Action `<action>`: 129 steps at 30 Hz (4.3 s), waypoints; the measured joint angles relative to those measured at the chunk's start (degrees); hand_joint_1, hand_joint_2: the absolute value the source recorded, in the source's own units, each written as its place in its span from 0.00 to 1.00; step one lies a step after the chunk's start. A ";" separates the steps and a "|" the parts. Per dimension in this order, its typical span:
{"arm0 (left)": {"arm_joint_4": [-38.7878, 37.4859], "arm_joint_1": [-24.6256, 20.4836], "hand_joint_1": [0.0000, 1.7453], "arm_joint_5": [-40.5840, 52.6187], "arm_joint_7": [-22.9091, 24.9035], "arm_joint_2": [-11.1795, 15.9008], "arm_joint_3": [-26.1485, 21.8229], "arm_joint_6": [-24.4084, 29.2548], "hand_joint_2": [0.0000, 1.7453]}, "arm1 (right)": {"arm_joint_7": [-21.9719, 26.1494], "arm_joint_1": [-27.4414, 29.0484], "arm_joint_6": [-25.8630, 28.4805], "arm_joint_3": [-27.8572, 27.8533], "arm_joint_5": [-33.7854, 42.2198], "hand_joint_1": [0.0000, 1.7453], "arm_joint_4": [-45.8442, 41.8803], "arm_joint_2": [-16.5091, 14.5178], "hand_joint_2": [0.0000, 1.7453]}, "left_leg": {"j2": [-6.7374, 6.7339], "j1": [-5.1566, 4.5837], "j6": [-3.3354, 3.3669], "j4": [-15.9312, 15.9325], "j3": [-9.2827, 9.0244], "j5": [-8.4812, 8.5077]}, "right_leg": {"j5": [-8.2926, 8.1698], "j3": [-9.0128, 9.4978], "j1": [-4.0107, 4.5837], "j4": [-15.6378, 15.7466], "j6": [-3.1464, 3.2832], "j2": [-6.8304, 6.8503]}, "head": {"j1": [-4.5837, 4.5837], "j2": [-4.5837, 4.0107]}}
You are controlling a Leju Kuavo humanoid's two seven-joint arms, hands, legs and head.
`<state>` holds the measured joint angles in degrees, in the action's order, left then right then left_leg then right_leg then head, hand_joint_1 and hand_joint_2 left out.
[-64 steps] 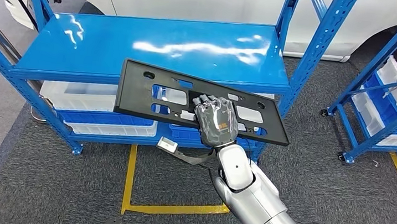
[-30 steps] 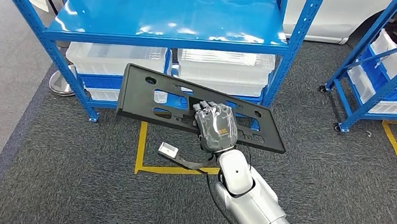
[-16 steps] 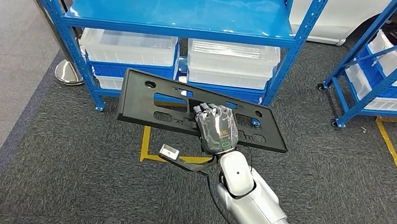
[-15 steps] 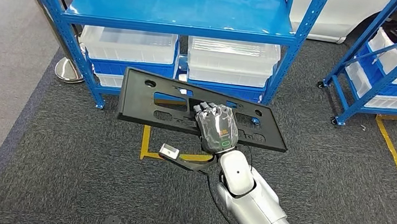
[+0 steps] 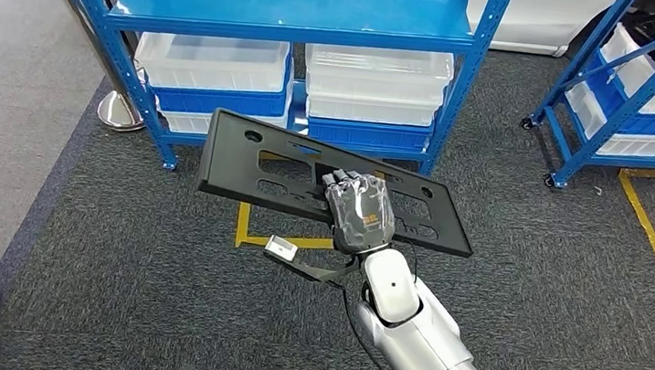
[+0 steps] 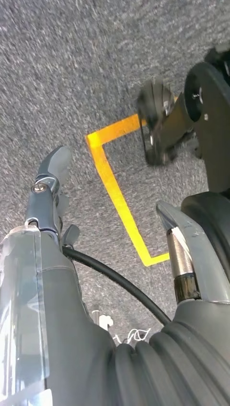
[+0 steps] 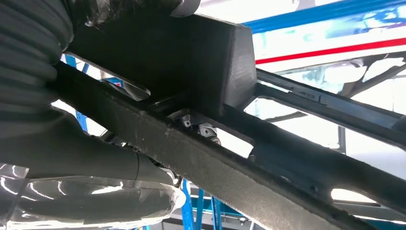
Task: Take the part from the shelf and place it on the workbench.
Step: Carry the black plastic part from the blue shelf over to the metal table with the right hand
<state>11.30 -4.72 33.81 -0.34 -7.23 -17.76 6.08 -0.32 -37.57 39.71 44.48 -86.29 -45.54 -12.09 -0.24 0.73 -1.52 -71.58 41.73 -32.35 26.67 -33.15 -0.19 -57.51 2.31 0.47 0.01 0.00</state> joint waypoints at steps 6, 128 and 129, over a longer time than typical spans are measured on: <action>0.00 -0.08 0.00 0.05 -0.05 0.12 -0.01 -0.03 1.00 | 0.08 0.20 0.01 -0.10 0.12 1.00 0.25 -0.01 1.00 | 0.23 0.56 -0.80 9.39 -9.85 3.60 | -1.49 -4.94 -0.36 -3.38 -1.24 0.09 | 0.02 0.00; 0.30 -3.87 0.00 3.01 0.61 3.07 -4.79 -3.72 1.00 | -4.73 -9.54 -1.53 0.35 -3.16 1.00 6.10 10.54 1.00 | 2.22 0.60 1.75 5.26 -3.85 4.30 | -2.06 -3.41 0.56 -2.33 -1.17 -6.11 | 1.74 0.00; 0.30 -3.84 0.00 2.97 0.80 3.23 -4.81 -3.73 1.00 | -4.72 -9.60 -1.51 0.35 -3.18 1.00 6.14 10.54 1.00 | 3.67 0.73 1.85 7.90 -4.91 5.30 | -1.84 -3.79 0.44 -2.87 -1.43 -6.92 | 1.76 0.00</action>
<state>11.60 -8.56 36.79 0.46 -4.01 -22.57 2.35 -5.04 -47.17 38.21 44.83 -89.47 -39.40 -1.55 3.43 1.46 0.32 -63.68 36.82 -27.06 24.82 -36.94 0.25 -60.38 0.88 -6.45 1.76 0.00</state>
